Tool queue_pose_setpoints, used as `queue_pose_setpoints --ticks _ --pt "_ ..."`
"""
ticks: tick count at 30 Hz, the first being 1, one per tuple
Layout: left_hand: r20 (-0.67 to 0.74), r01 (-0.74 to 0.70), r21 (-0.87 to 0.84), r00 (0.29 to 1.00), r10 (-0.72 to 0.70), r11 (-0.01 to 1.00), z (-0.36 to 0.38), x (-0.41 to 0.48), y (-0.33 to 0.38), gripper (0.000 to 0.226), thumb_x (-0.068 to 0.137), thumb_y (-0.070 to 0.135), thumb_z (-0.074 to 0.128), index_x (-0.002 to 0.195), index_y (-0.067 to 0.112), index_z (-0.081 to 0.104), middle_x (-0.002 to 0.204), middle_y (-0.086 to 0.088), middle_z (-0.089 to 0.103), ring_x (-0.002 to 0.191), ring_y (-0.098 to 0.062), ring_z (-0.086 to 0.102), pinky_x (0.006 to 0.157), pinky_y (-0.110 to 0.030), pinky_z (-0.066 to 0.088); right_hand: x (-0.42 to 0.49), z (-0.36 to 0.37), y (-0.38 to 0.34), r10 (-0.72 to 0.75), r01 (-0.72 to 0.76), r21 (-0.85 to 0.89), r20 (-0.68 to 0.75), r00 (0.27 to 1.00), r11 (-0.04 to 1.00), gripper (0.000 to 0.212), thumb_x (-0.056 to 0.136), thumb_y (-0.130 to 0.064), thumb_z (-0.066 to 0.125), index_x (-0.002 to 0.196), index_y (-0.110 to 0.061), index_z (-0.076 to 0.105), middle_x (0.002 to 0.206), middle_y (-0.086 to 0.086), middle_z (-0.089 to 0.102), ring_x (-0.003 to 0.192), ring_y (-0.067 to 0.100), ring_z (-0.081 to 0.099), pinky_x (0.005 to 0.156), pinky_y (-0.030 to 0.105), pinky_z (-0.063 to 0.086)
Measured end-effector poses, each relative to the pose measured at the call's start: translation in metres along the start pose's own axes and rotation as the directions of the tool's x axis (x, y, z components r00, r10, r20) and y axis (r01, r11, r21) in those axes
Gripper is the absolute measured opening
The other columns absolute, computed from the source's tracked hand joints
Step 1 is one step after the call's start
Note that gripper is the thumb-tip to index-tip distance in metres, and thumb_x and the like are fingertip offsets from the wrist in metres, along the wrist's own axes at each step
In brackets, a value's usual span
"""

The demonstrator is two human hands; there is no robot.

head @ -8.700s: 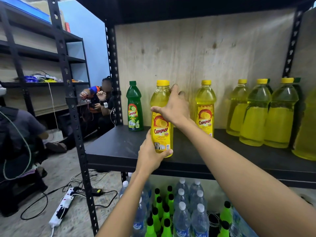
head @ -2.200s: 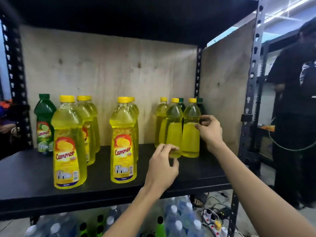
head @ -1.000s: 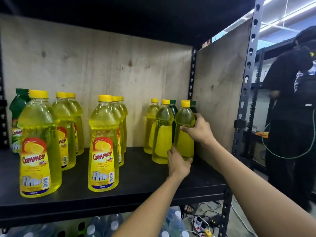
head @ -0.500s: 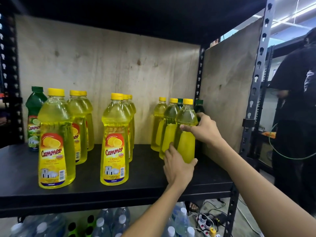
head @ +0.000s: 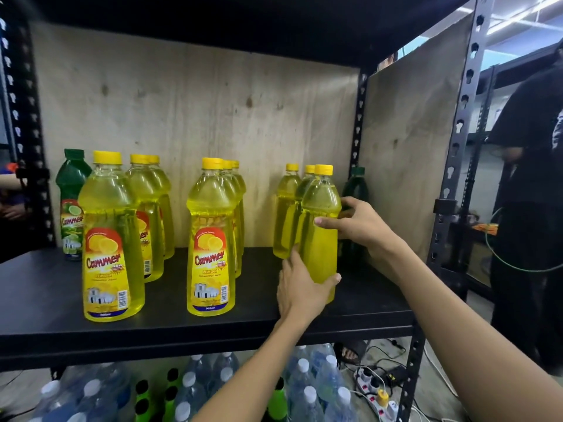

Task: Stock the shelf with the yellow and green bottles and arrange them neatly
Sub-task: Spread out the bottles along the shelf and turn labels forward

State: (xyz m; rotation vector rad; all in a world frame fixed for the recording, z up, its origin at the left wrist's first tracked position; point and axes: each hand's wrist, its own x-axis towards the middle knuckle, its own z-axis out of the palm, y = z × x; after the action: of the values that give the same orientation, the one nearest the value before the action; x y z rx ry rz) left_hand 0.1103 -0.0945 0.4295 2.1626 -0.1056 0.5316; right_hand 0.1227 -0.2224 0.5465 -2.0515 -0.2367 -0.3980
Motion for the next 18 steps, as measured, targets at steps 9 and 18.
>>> queue_pose_setpoints --ticks 9,18 --pt "0.42 0.066 -0.256 0.906 0.049 0.964 -0.045 0.023 -0.018 0.11 0.071 0.043 0.085 0.156 0.03 0.016 0.154 0.004 0.038 0.138 -0.018 0.041 0.112 -0.04 0.039 -0.004 -0.013 0.023 0.001 -0.164 0.325 0.448 0.894 0.931 0.074 0.085 0.002 0.068 0.145 -0.032 0.039 0.13 0.009 0.064 0.122 0.026 0.061 0.106 0.051 0.045" --pt "0.029 0.078 -0.013 0.997 -0.078 0.997 -0.022 -0.011 -0.011 0.102 0.065 0.056 0.082 0.144 0.022 0.026 0.141 -0.007 0.04 0.129 -0.028 0.047 0.1 -0.042 0.046 -0.019 0.014 0.024 0.005 -0.064 0.177 0.316 0.949 0.982 0.061 0.072 -0.024 0.086 0.125 -0.027 0.057 0.121 0.003 0.066 0.108 0.019 0.066 0.087 0.037 0.059"
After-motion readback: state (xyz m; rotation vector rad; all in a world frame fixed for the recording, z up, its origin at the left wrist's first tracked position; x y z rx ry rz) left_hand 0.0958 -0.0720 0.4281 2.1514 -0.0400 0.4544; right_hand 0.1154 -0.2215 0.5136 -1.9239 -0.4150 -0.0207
